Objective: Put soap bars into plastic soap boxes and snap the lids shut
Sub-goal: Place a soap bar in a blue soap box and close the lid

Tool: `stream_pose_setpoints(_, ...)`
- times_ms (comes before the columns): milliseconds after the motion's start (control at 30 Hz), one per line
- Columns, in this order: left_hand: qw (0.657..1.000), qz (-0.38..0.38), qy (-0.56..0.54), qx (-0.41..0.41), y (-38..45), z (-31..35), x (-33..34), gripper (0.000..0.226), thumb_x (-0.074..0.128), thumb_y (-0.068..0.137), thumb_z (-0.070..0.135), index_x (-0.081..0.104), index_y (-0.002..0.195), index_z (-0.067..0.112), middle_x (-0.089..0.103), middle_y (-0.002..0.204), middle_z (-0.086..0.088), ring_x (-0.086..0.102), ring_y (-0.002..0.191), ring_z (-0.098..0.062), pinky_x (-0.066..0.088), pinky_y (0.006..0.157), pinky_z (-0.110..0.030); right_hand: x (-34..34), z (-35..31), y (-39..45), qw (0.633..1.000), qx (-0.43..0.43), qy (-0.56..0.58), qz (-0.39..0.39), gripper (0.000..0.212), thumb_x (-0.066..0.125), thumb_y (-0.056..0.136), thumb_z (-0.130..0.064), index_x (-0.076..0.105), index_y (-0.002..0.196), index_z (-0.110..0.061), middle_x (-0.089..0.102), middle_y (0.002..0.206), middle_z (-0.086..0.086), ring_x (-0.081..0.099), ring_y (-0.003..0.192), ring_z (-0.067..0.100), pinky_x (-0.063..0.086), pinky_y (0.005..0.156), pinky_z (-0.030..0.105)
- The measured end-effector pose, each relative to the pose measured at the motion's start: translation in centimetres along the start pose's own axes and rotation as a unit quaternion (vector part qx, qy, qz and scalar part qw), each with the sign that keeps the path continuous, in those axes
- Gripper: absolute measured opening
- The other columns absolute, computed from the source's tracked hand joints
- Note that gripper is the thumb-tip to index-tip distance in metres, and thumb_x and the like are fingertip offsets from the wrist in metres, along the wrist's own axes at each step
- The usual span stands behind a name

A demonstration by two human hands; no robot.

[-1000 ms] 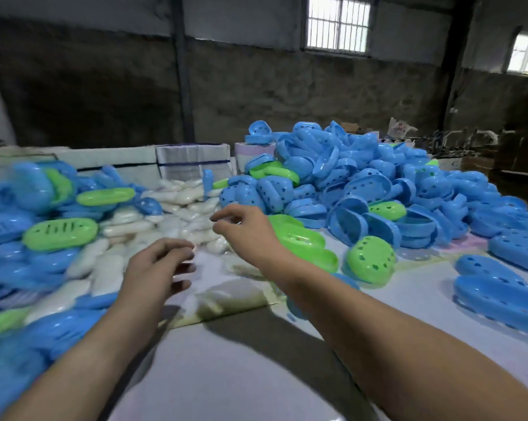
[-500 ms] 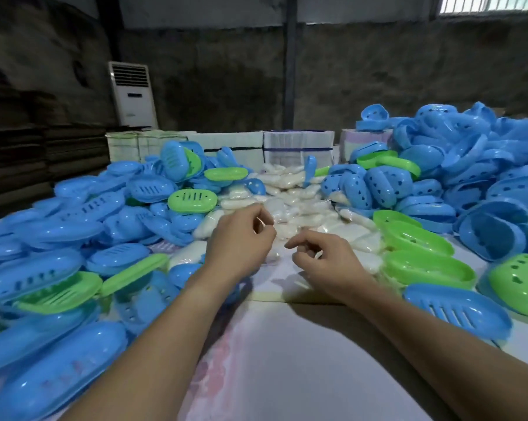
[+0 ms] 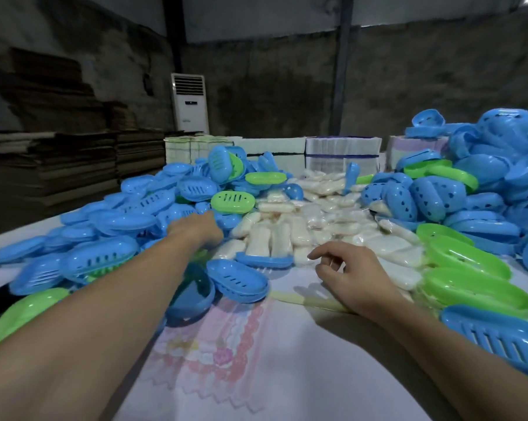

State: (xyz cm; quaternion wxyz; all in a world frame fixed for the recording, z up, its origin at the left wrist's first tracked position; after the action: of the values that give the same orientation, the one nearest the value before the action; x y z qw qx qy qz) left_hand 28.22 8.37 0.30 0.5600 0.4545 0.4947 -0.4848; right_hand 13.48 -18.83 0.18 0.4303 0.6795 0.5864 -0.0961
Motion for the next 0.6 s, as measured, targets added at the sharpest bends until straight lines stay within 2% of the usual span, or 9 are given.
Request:
stream_pose_setpoints(100, 1.0, -0.015, -0.025, -0.004, 0.9, -1.0, 0.7, 0.039, 0.045, 0.1, 0.034, 0.052, 0.134, 0.016, 0.051, 0.147, -0.014, 0.051, 0.13, -0.034, 0.044, 0.108, -0.044, 0.1, -0.1, 0.0, 1.0, 0.005, 0.0, -0.006, 0.027, 0.062, 0.084, -0.01, 0.068, 0.089, -0.036, 0.061, 0.069, -0.011, 0.056, 0.078, 0.008, 0.043, 0.072, 0.018)
stream_pose_setpoints(167, 0.999, 0.031, -0.043, -0.014, 0.9, -1.3, -0.1, 0.039, 0.043, 0.101, 0.035, 0.055, 0.131, 0.015, 0.054, 0.143, -0.014, 0.054, 0.126, -0.035, 0.046, 0.096, -0.04, 0.0, -0.2, -0.2, 1.0, 0.009, 0.001, -0.005, 0.027, 0.063, 0.084, -0.01, 0.068, 0.089, -0.036, 0.061, 0.07, -0.011, 0.057, 0.079, 0.008, 0.044, 0.077, 0.022)
stream_pose_setpoints(233, 0.995, 0.089, -0.049, -0.012, 0.5, -1.3, -1.3, 0.031, 0.046, 0.099, 0.042, 0.058, 0.116, 0.018, 0.058, 0.13, -0.013, 0.056, 0.113, -0.035, 0.043, 0.081, -0.038, -0.2, -0.2, -0.2, 1.0, 0.011, 0.003, -0.004, 0.027, 0.063, 0.084, -0.01, 0.067, 0.087, -0.036, 0.062, 0.071, -0.01, 0.057, 0.079, 0.008, 0.044, 0.079, 0.023)
stream_pose_setpoints(300, 0.988, 0.14, -0.068, -0.007, -0.1, -1.4, -2.5, 0.023, 0.05, 0.096, 0.042, 0.055, 0.099, 0.02, 0.06, 0.113, -0.011, 0.055, 0.099, -0.034, 0.041, 0.076, -0.037, -0.3, -0.2, -0.2, 1.0, 0.011, 0.002, -0.003, 0.028, 0.063, 0.084, -0.01, 0.067, 0.086, -0.037, 0.062, 0.072, -0.01, 0.057, 0.078, 0.007, 0.045, 0.08, 0.025)
stream_pose_setpoints(400, 0.976, 0.192, -0.1, 0.008, -1.3, -1.4, -4.0, 0.011, 0.055, 0.092, 0.029, 0.05, 0.089, 0.02, 0.058, 0.098, -0.009, 0.052, 0.09, -0.034, 0.04, 0.07, -0.036, -0.3, -0.3, -0.1, 1.0, 0.012, -0.001, -0.005, 0.029, 0.063, 0.084, -0.01, 0.065, 0.084, -0.038, 0.064, 0.075, -0.008, 0.057, 0.078, 0.008, 0.045, 0.079, 0.025)
stream_pose_setpoints(533, 0.939, 0.226, -0.252, 0.067, -3.3, 0.6, -5.1, 0.019, 0.056, 0.085, 0.009, 0.045, 0.08, 0.023, 0.057, 0.081, -0.007, 0.055, 0.079, -0.033, 0.032, 0.055, -0.034, -0.6, 0.1, -0.1, 1.0, 0.019, 0.001, 0.001, 0.033, 0.063, 0.085, -0.012, 0.062, 0.078, -0.043, 0.063, 0.074, -0.011, 0.055, 0.078, 0.004, 0.044, 0.077, 0.022)
stream_pose_setpoints(600, 0.9, 0.211, -0.369, 0.092, -4.5, 2.6, -4.9, 0.023, 0.057, 0.085, 0.005, 0.045, 0.081, 0.024, 0.055, 0.076, -0.006, 0.053, 0.069, -0.029, 0.038, 0.055, -0.035, -0.8, 0.4, 0.0, 1.0, 0.028, 0.004, 0.013, 0.032, 0.062, 0.084, -0.011, 0.063, 0.077, -0.043, 0.062, 0.072, -0.015, 0.055, 0.078, 0.005, 0.047, 0.077, 0.026)
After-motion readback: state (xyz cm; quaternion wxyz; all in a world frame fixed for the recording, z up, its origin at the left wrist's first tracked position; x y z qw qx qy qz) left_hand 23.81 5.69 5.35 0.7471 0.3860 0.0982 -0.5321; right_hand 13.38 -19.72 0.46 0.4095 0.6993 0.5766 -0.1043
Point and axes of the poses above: each hand's wrist, its own y-axis towards the middle knuckle, its own x-axis out of the palm, z = x × y, the point moved 8 cm from there along y, towards the middle knuckle
